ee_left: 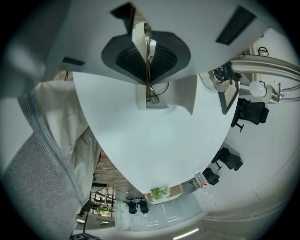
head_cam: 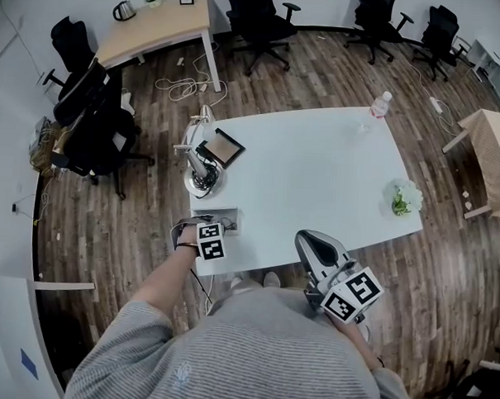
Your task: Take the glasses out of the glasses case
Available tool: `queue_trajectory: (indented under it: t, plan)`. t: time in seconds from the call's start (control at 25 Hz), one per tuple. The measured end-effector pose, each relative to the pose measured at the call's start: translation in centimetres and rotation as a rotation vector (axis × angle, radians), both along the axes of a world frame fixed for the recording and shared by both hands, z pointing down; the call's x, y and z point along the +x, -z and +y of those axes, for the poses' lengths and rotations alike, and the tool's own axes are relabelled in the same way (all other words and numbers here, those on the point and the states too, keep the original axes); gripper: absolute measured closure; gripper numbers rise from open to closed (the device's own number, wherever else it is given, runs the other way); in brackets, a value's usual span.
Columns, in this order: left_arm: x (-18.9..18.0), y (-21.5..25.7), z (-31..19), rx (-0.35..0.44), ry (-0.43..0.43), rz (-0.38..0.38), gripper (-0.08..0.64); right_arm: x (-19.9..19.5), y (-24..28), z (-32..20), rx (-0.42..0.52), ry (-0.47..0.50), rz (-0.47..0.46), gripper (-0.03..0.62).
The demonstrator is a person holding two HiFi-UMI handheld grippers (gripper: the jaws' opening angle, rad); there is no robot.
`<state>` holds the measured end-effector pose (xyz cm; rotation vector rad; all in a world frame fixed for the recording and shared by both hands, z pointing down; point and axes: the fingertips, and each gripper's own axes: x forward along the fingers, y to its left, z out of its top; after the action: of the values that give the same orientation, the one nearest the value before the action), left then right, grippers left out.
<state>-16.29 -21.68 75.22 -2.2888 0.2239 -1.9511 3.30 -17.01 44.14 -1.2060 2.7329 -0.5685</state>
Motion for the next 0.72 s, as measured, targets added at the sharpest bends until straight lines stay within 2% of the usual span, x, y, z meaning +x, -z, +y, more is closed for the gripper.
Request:
queue_trajectory:
  t: [0.12,0.36,0.6,0.72]
  plan:
    - [-0.1,0.4,-0.4,0.046,-0.007,0.001,0.526,-0.1,0.1,0.0,0.003,0.005,0.002,0.575]
    - [-0.2,2.0,-1.4,0.115,0.076,0.092,0.526,-0.3,0.1,-0.1,0.003,0.012,0.001,0.575]
    - [0.0,2.8,-1.5,0.142,0.085,0.12,0.526,-0.6,0.2,-0.1,0.003,0.023,0.001,0.575]
    - [0.2,3.8,-1.9,0.169,0.112,0.161,0.526,-0.8,0.1,-0.1,0.002,0.029,0.003,0.575]
